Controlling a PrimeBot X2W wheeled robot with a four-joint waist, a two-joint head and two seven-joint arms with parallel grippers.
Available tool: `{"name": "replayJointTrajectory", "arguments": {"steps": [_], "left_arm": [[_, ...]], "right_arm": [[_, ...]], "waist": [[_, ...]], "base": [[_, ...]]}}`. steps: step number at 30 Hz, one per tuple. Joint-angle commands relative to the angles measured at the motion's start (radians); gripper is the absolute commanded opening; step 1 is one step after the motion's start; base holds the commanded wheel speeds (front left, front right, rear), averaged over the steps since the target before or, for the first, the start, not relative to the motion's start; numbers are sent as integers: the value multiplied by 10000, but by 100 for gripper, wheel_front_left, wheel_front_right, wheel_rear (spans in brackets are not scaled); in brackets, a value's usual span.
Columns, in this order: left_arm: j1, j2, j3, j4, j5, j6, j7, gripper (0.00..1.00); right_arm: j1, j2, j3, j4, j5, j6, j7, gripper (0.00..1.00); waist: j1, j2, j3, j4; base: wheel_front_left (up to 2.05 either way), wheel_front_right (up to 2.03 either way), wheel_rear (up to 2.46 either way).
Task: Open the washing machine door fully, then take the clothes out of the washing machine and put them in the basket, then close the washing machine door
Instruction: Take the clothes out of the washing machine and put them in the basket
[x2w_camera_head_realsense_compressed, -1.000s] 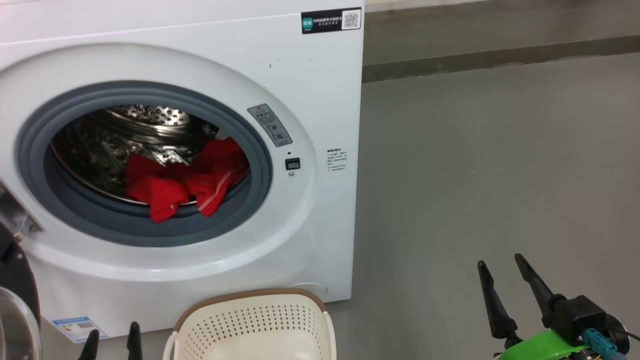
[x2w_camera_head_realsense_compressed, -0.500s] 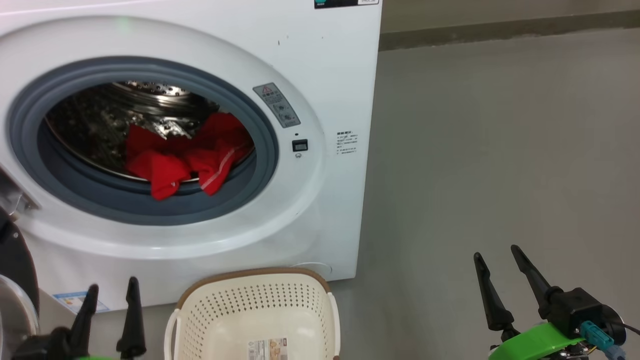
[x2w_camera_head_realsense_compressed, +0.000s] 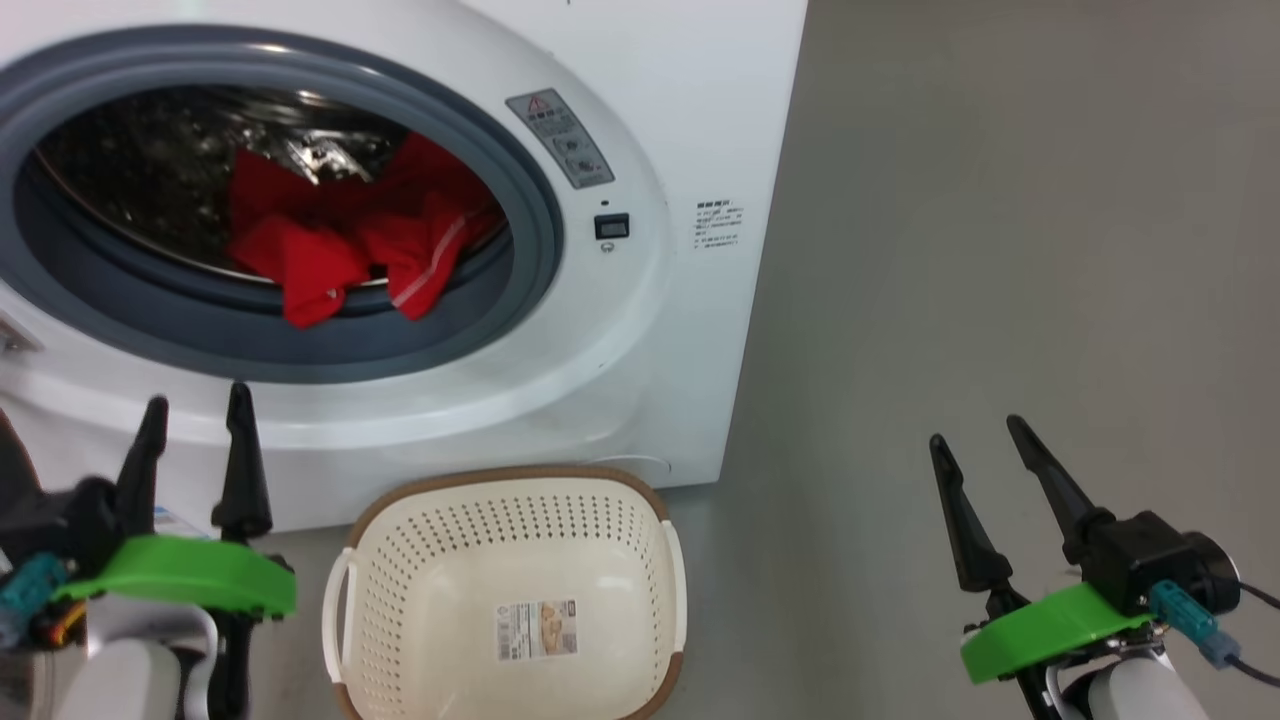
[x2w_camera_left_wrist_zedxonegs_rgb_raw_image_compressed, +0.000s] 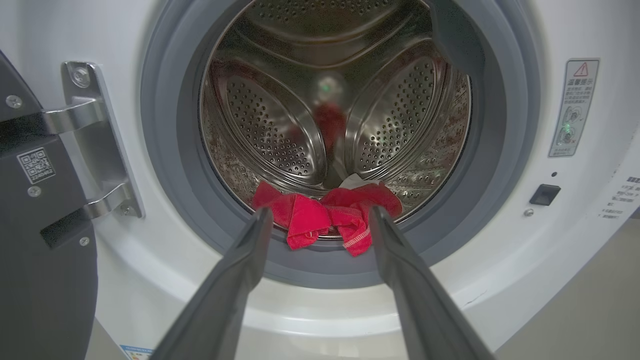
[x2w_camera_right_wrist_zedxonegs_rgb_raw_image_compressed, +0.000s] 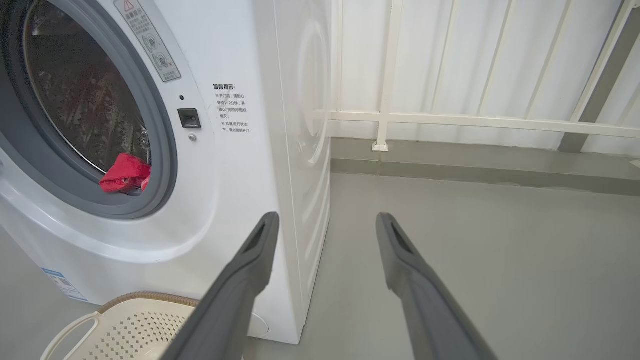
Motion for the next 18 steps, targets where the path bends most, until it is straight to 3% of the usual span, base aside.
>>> {"name": "replayJointTrajectory", "arguments": {"steps": [1,18], "left_arm": [[-701,394,292,50,15,-159,-134,100],[-4354,1201,190,2873,-88,-1109,-368,100]], "right_arm": [[-476,-81,260,-306,-64,63,-65,100],[-1615,-81,372,-583,-124,63,-65,100]], "waist": [[0,0,486,52],[0,0,2582,-142]], "base": [[0,0,0],[0,0,0]]}}
